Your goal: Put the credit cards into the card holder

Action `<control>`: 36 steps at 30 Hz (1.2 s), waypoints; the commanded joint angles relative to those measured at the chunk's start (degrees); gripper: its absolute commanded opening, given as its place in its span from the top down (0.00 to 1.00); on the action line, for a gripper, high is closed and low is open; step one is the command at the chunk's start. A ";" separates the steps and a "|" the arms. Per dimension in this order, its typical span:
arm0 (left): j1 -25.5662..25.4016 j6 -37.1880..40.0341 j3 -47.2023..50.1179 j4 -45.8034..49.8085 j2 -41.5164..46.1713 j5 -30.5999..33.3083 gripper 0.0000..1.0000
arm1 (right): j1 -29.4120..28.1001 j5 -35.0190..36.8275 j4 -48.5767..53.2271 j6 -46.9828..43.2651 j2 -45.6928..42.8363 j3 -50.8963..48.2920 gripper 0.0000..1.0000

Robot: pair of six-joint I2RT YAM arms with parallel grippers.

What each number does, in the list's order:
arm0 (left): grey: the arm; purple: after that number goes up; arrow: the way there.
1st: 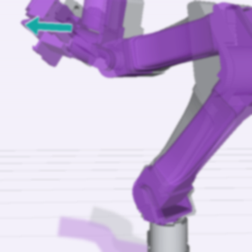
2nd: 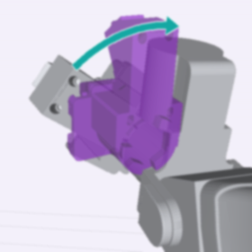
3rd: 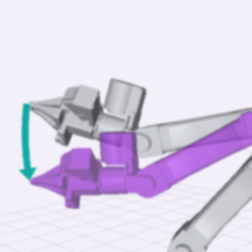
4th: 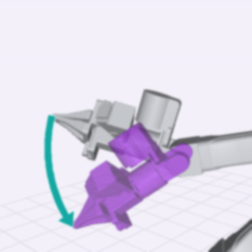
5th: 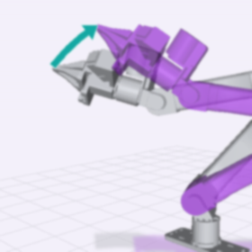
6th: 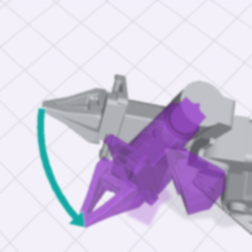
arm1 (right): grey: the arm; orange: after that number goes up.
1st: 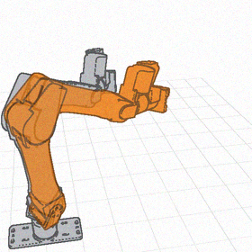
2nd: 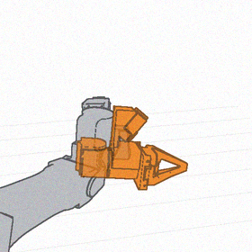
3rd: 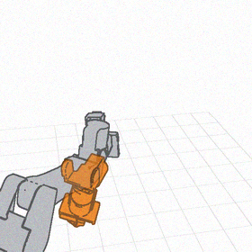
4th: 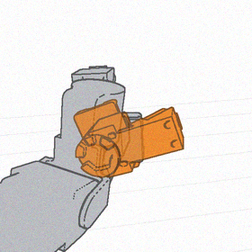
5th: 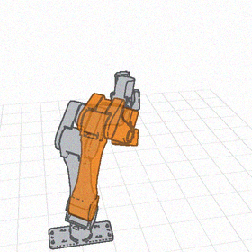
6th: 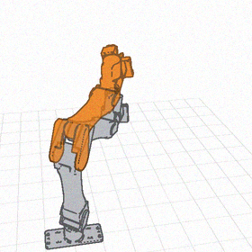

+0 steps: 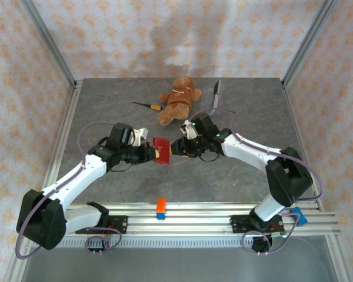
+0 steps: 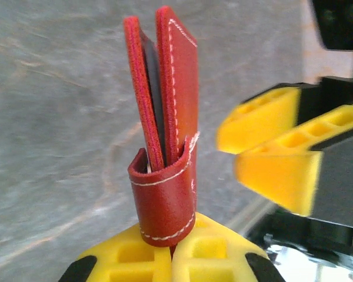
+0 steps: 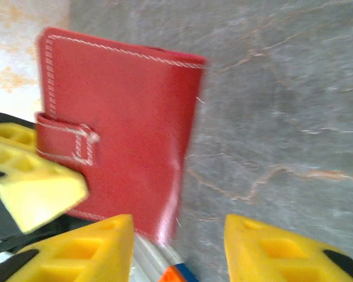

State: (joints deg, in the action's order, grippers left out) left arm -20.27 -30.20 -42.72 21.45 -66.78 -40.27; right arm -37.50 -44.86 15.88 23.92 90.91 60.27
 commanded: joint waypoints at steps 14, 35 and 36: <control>-21.56 0.45 -9.14 25.18 -10.79 59.61 0.99 | 19.37 41.19 24.17 -5.69 3.34 20.73 0.53; -26.92 -3.42 -11.74 17.36 -19.96 53.71 0.48 | 28.08 26.76 30.62 -10.61 31.36 50.30 0.73; -26.92 -3.52 -11.86 17.56 -19.28 53.15 0.48 | 28.02 26.67 30.50 -10.64 31.65 50.30 0.75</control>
State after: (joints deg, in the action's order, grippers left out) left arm -47.05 -33.34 -55.29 41.52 -88.71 15.29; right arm -9.78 -16.80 43.72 14.20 120.92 109.03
